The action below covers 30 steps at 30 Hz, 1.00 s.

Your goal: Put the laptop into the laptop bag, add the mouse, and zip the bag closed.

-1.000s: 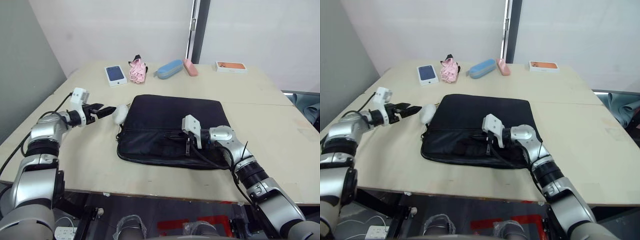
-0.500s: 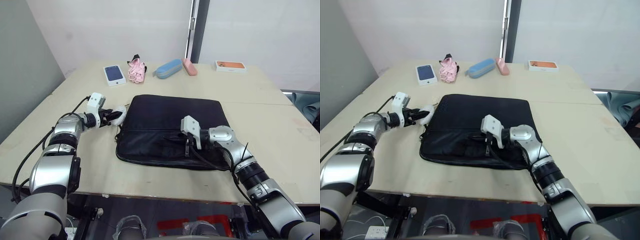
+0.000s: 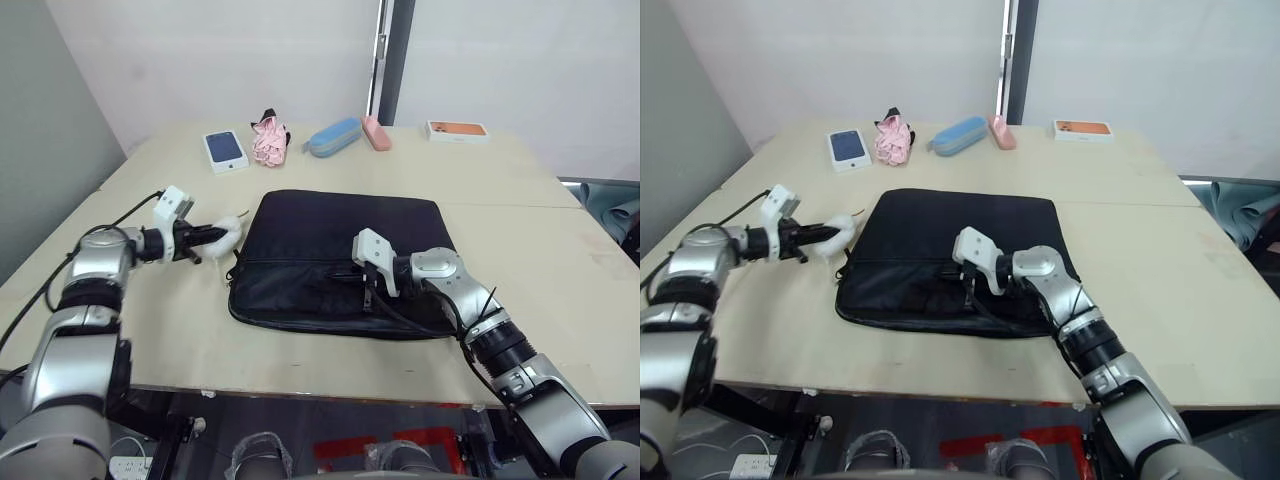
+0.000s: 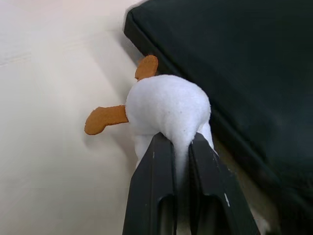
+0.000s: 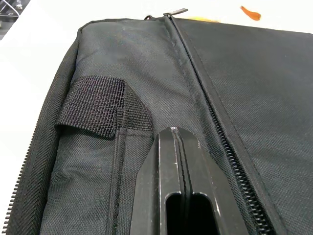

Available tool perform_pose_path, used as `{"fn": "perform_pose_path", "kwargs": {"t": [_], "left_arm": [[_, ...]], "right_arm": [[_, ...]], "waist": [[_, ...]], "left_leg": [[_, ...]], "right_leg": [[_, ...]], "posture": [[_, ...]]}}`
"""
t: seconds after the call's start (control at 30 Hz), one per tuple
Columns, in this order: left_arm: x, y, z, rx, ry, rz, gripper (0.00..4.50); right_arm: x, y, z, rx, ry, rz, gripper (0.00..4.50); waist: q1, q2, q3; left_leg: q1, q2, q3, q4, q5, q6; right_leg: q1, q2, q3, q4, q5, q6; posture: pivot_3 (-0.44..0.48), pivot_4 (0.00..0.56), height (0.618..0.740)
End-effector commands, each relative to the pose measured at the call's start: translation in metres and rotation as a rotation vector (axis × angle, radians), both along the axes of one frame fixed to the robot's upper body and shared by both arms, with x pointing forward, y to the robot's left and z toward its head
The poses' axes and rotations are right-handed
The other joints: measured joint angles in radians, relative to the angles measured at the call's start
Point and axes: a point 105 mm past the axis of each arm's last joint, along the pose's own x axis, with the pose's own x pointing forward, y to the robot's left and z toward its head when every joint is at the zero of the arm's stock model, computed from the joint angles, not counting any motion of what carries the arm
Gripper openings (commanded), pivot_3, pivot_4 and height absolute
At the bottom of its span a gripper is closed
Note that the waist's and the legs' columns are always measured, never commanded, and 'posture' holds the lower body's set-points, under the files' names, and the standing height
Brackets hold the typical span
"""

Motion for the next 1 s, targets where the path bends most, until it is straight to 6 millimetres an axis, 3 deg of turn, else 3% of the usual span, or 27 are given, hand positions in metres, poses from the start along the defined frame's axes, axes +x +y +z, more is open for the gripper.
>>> {"fn": "perform_pose_path", "kwargs": {"t": [0.03,0.17,0.33,0.47,0.77,1.0], "left_arm": [[-0.001,-0.005,0.018,0.002,-0.052,-0.031,0.07],[-0.061,-0.002,0.022,0.159,-0.057,-0.221,0.07],[-0.097,-0.013,0.030,0.109,-0.048,-0.263,0.07],[-0.116,-0.027,0.033,0.082,-0.035,-0.308,0.07],[-0.147,-0.060,0.010,0.130,0.040,-0.497,0.07],[-0.174,-0.074,-0.011,0.168,0.126,-0.667,0.07]], "right_arm": [[0.000,-0.009,-0.021,-0.070,0.063,-0.050,0.00],[-0.010,-0.005,-0.026,-0.113,0.091,-0.012,0.00],[-0.013,-0.007,-0.028,-0.130,0.095,-0.007,0.00],[-0.011,-0.007,-0.029,-0.137,0.098,-0.009,0.00],[-0.008,-0.004,-0.033,-0.143,0.117,-0.019,0.00],[-0.009,-0.004,-0.035,-0.154,0.125,-0.020,0.00]], "waist": [[0.001,0.000,0.000],[-0.030,0.001,0.001],[-0.021,0.002,0.001],[-0.024,0.002,0.001],[-0.034,0.002,0.001],[-0.039,0.002,0.001]], "left_leg": [[0.000,0.000,0.000,0.000,0.000,0.000],[0.000,0.001,0.002,-0.001,0.000,-0.001],[0.000,0.001,0.001,-0.008,0.000,-0.002],[0.001,0.001,0.002,-0.008,0.000,-0.002],[0.002,0.001,0.002,-0.010,0.000,-0.002],[0.002,0.001,0.003,-0.010,0.000,-0.002]], "right_leg": [[0.000,0.000,0.000,0.000,0.000,0.000],[-0.002,0.001,0.002,-0.001,-0.001,0.000],[-0.001,0.001,-0.001,-0.005,-0.004,-0.002],[-0.001,0.001,-0.001,-0.004,-0.004,-0.002],[-0.001,0.001,0.000,-0.005,-0.005,-0.002],[-0.002,0.001,0.000,-0.005,-0.005,-0.001]], "posture": [[0.000,0.150,0.740],[0.000,0.150,0.740],[0.000,0.150,0.740],[0.000,0.150,0.740],[0.000,0.150,0.740],[0.000,0.150,0.740]]}}
